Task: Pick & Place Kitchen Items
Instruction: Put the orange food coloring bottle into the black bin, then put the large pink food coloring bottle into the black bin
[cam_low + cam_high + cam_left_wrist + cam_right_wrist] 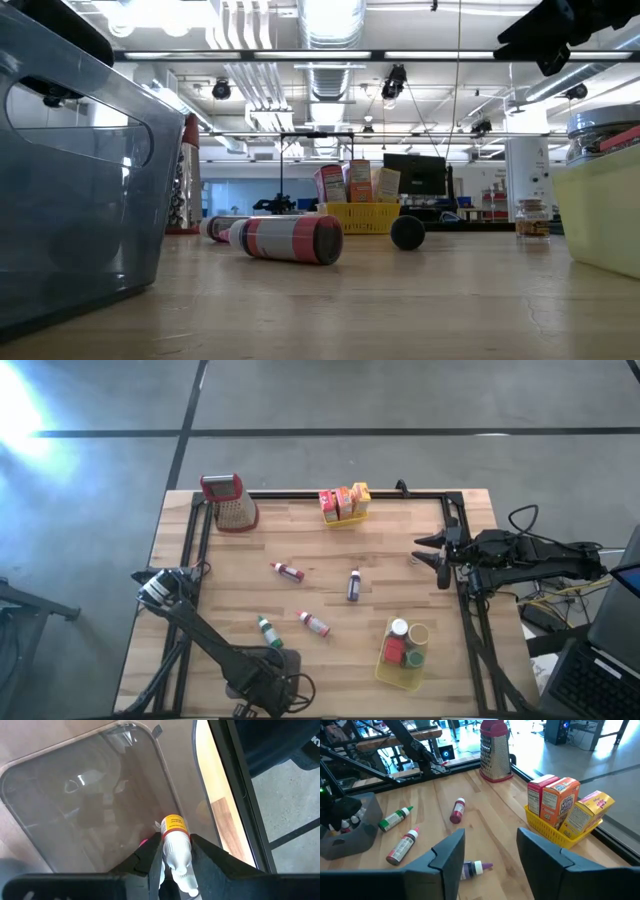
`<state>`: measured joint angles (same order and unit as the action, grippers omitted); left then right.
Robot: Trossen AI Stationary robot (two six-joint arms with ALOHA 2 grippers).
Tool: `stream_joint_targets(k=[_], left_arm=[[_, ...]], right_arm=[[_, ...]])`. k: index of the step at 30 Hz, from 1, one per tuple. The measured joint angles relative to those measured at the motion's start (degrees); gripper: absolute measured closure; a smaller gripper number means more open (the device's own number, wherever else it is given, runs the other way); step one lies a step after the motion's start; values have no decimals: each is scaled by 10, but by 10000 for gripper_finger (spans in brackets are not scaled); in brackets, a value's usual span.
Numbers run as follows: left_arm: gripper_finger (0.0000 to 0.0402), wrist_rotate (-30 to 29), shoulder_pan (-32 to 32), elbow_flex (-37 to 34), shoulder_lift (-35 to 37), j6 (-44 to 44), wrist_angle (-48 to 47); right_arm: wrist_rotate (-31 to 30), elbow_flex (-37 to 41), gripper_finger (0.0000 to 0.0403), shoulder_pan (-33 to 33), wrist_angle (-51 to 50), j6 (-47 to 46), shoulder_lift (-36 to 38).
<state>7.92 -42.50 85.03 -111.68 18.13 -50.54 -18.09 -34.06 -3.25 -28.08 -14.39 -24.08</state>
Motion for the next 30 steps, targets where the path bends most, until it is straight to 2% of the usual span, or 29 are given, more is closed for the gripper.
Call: stream_joint_targets(k=[13,24,30], left_arm=[[297,0,0,0,0,0,0],[249,0,0,0,0,20,0],[244,0,0,0,0,21,0]], right_arm=[[0,0,200,0,0,0,0],[0,0,187,0,0,0,0],[0,0,179,0,0,0,0]])
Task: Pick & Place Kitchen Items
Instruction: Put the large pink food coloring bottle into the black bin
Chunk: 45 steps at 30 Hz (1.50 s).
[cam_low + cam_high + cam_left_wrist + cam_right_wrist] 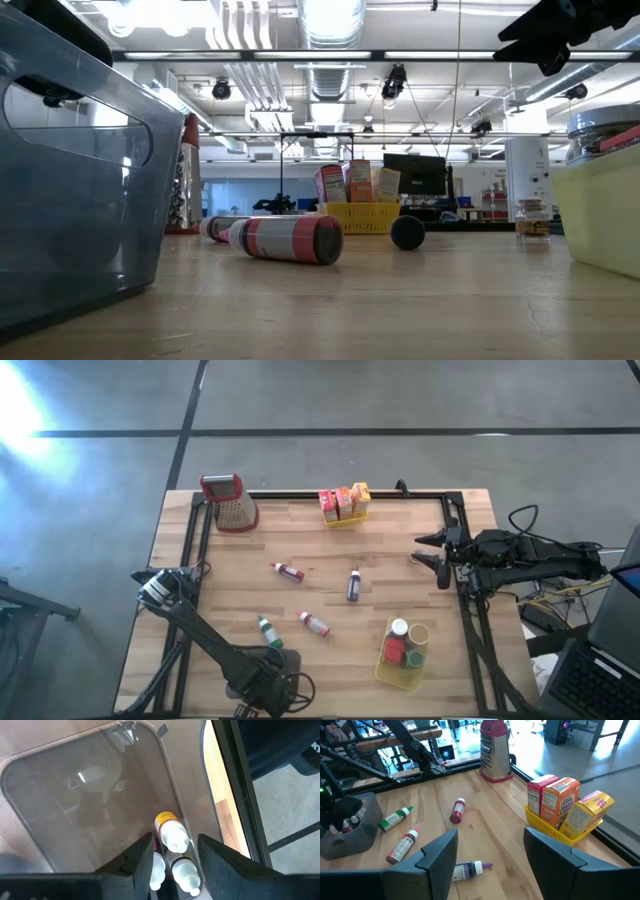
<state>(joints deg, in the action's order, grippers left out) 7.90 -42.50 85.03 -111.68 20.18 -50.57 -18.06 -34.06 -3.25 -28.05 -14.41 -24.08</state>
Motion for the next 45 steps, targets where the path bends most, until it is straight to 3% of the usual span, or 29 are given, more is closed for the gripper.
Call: stream_joint_targets(k=[10,15,19,25,31,38,45], left_arm=[[244,-1,0,22,1,3,-22],[247,-40,0,61,1,0,-64],[253,-116,0,99,5,22,-80],[267,-303,7,160,11,65,-91],[283,-416,16,156,51,-7,-92],[299,-413,84,121,92,-99,-71],[305,-269,198,28,147,-173,32]], right_arm=[[0,0,155,0,0,0,0],[0,0,141,0,0,0,0],[0,0,129,0,0,0,0],[0,0,112,0,0,0,0],[0,0,92,0,0,0,0],[0,0,70,0,0,0,0],[0,0,49,0,0,0,0]])
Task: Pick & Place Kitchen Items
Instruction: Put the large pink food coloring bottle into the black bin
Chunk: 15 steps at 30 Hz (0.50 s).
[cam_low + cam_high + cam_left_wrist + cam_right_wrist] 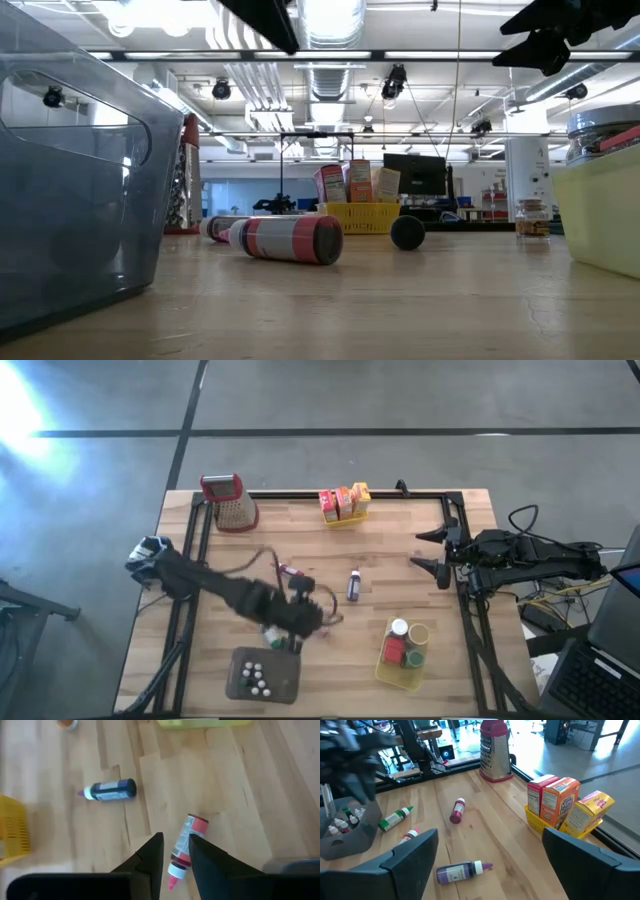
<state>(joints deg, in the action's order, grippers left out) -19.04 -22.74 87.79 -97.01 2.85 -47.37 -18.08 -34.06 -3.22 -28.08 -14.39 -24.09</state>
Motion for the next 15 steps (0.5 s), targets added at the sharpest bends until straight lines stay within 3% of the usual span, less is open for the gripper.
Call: stream_joint_targets(k=[5,15], left_arm=[[305,68,65,-90,53,-31,72],[305,77,99,-230,110,-38,146]], right_arm=[[0,0,44,0,0,0,0],[0,0,72,0,0,0,0]])
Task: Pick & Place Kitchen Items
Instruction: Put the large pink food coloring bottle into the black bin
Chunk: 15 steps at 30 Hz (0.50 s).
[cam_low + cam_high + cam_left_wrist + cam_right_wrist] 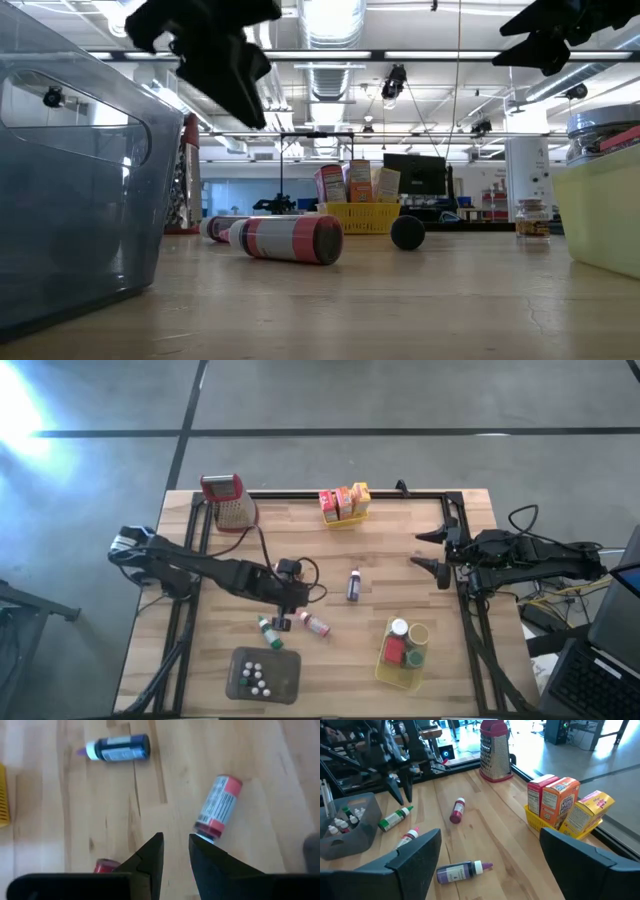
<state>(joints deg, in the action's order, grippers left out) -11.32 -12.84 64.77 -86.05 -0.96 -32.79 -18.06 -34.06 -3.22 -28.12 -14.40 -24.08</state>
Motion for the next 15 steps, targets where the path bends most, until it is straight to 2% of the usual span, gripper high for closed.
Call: stream_joint_targets(k=[5,13,15], left_arm=[[305,-17,0,-33,-1,4,26],[305,-17,0,-35,16,65,29],[305,-3,3,-35,16,29,34]], right_arm=[[0,0,88,0,0,0,0],[0,0,113,0,0,0,0],[0,0,119,0,0,0,0]])
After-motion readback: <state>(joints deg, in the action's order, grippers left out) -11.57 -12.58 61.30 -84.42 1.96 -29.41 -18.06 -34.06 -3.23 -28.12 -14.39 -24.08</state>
